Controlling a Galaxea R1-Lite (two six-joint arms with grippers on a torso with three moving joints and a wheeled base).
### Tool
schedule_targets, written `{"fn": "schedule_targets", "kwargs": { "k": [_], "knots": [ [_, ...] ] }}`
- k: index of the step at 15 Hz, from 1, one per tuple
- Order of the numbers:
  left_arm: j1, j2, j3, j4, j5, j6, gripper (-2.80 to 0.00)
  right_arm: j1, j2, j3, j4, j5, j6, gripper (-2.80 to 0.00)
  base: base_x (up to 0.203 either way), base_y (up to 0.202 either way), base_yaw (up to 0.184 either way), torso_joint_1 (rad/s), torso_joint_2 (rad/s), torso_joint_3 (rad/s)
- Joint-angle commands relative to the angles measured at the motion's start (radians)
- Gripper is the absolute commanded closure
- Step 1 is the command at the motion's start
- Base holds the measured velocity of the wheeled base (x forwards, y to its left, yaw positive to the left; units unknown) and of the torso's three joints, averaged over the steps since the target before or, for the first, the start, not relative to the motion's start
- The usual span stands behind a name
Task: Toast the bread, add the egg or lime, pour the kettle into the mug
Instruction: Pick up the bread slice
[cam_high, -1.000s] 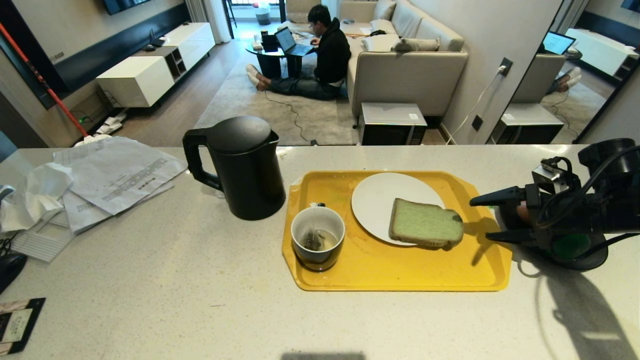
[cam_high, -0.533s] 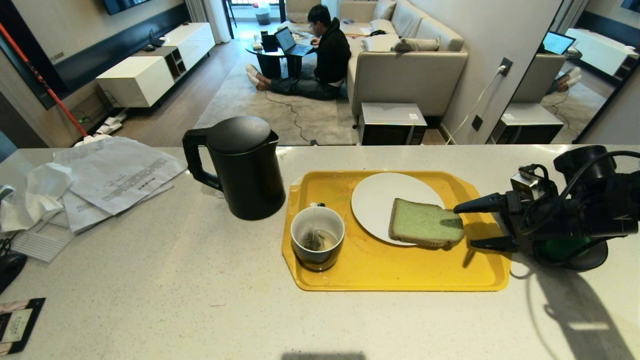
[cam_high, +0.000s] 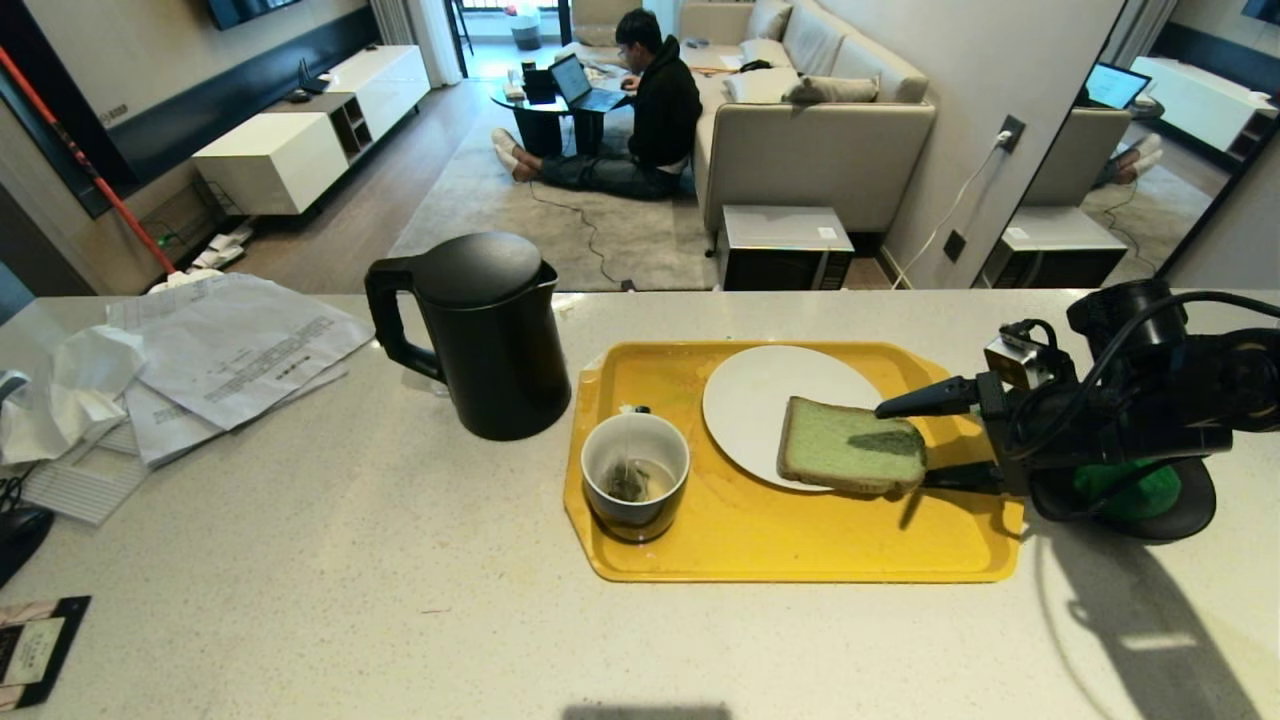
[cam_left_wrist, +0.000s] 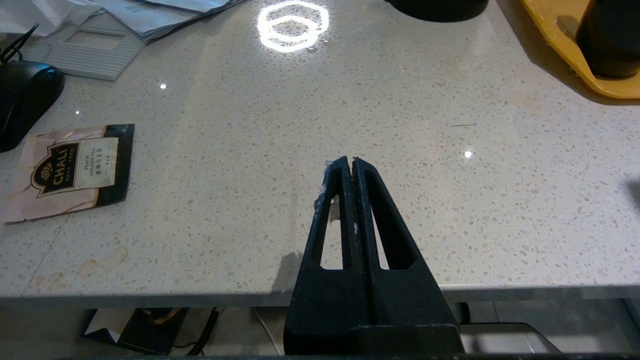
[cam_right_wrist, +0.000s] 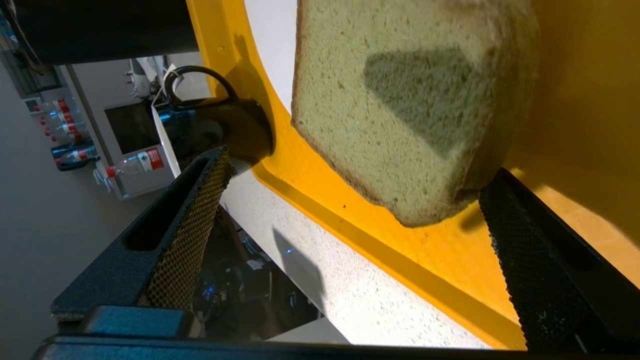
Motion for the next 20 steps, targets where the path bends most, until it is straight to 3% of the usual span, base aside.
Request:
{"fn": "schedule_targets", "kwargs": {
  "k": [1, 7, 8, 15, 20],
  "knots": [
    [0.001, -0.001, 0.000, 0.000, -0.001, 0.000, 0.00, 0.011, 0.024, -0.023, 0.001, 0.003, 0.008, -2.80, 0.000, 0.000, 0.000, 0.000, 0.00, 0.000],
    [0.001, 0.001, 0.000, 0.000, 0.001, 0.000, 0.00, 0.014, 0.039, -0.032, 0.000, 0.000, 0.013, -2.80, 0.000, 0.000, 0.000, 0.000, 0.00, 0.000],
    [0.001, -0.001, 0.000, 0.000, -0.001, 0.000, 0.00, 0.014, 0.038, -0.032, 0.000, 0.000, 0.013, 0.00, 0.000, 0.000, 0.000, 0.000, 0.00, 0.000],
    [0.001, -0.001, 0.000, 0.000, 0.001, 0.000, 0.00, 0.012, 0.026, -0.031, 0.001, 0.000, 0.014, 0.00, 0.000, 0.000, 0.000, 0.000, 0.00, 0.000],
    [0.001, 0.000, 0.000, 0.000, 0.001, 0.000, 0.00, 0.010, -0.086, -0.024, 0.007, -0.001, 0.023, 0.00, 0.000, 0.000, 0.000, 0.000, 0.00, 0.000]
  ]
}}
